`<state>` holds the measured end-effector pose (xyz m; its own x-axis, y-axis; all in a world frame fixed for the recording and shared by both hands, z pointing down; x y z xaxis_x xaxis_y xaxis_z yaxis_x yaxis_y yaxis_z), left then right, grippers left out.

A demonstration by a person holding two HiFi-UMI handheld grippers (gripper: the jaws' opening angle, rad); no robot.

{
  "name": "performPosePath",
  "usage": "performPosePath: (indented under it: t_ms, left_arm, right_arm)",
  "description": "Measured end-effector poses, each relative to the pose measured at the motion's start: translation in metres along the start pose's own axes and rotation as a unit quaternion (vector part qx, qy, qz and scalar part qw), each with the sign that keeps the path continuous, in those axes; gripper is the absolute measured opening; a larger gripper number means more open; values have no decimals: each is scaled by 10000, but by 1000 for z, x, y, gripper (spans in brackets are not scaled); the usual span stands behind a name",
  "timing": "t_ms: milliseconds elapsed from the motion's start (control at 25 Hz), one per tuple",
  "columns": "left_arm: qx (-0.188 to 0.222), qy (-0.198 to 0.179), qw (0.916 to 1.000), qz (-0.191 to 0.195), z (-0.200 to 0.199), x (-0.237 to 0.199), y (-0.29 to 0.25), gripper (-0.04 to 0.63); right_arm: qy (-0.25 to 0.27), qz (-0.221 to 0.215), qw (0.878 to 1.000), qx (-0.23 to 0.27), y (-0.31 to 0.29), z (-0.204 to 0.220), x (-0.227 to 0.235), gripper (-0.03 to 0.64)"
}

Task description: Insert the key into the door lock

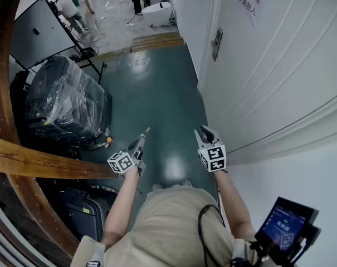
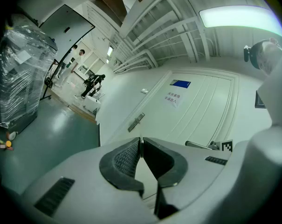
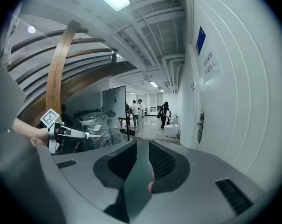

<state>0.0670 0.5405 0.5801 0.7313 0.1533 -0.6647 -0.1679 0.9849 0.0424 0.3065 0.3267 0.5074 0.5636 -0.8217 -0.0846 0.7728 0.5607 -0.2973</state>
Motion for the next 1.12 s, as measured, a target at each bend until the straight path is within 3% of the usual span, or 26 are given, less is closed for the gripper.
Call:
performPosePath:
  t_ms: [840, 1120]
  left_arm:
    - [148, -269, 9995, -75, 28, 22, -21, 33]
    - [272, -29, 9996, -56, 34, 40, -27, 34]
  right_arm:
    - [-149, -302, 9993, 189, 9, 19, 29, 87]
    - [-269, -392, 9985, 254, 19, 13, 40, 87]
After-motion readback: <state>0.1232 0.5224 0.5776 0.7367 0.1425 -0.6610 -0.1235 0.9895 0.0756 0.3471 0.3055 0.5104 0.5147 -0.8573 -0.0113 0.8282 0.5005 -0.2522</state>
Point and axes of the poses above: the fingertips, and each gripper's own axes: y backward along the fingers, x to its right, z out of its underside, the point moved 6 cm from there along y, backward along the fingers, and after that the axes turned 15 degrees about z, right-handed, at the moved point
